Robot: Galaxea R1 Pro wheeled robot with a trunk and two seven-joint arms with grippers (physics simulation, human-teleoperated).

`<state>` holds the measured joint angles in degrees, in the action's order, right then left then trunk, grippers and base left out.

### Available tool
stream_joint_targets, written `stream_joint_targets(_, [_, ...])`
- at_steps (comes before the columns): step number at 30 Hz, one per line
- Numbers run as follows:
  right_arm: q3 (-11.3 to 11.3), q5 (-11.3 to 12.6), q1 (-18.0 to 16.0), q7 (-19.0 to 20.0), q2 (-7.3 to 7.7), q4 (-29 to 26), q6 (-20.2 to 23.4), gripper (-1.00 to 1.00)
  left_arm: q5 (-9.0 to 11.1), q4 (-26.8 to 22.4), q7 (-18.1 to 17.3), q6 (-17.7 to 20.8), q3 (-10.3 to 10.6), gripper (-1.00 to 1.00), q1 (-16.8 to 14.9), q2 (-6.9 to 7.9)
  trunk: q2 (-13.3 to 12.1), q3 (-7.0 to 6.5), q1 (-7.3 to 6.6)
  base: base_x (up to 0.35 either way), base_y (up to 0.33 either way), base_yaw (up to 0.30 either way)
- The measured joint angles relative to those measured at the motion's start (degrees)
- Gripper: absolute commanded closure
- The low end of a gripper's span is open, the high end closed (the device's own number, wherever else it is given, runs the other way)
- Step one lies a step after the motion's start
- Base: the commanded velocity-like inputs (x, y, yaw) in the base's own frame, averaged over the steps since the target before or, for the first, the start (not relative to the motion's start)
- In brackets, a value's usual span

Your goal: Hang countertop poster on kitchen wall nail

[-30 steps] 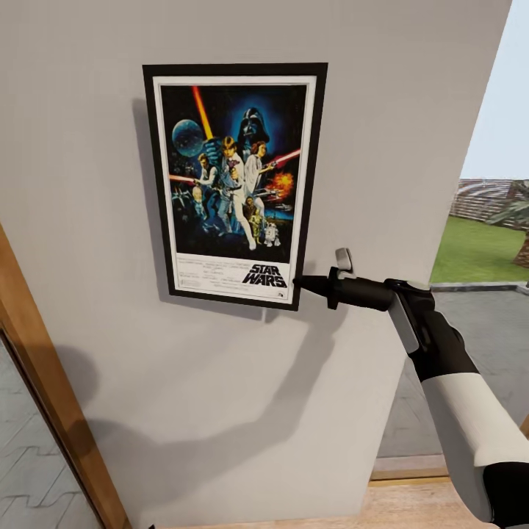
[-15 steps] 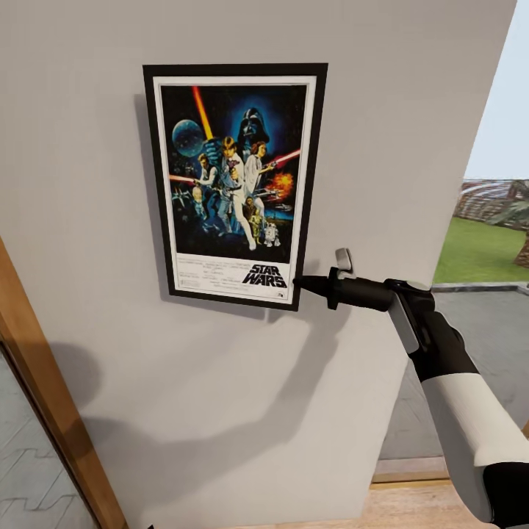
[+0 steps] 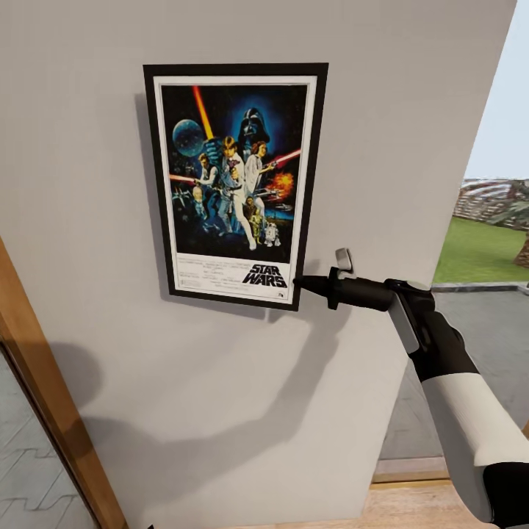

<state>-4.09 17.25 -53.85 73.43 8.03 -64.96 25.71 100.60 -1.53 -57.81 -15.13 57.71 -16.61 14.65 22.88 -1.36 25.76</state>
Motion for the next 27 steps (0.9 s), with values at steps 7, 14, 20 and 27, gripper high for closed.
stream_joint_targets(7, [0.0,0.0,0.0,0.0,-0.01,0.1,0.0,1.0,0.0,0.0,0.0,0.0,0.0,-1.0,0.0,0.0,0.0,0.0,0.0,0.0,0.0,0.0])
stream_joint_targets(14, [0.0,0.0,0.0,0.0,-0.01,0.1,0.0,1.0,0.0,0.0,0.0,0.0,0.0,-1.0,0.0,0.0,0.0,0.0,0.0,0.0,0.0,0.0])
stream_joint_targets(20, [0.0,0.0,0.0,0.0,-0.01,0.1,0.0,1.0,0.0,0.0,0.0,0.0,0.0,-1.0,0.0,0.0,0.0,0.0,-0.01,0.059,0.0,0.0])
stream_joint_targets(27, [0.0,0.0,0.0,0.0,-0.01,0.1,0.0,1.0,0.0,0.0,0.0,0.0,0.0,-1.0,0.0,0.0,0.0,0.0,0.0,0.042,0.0,0.0])
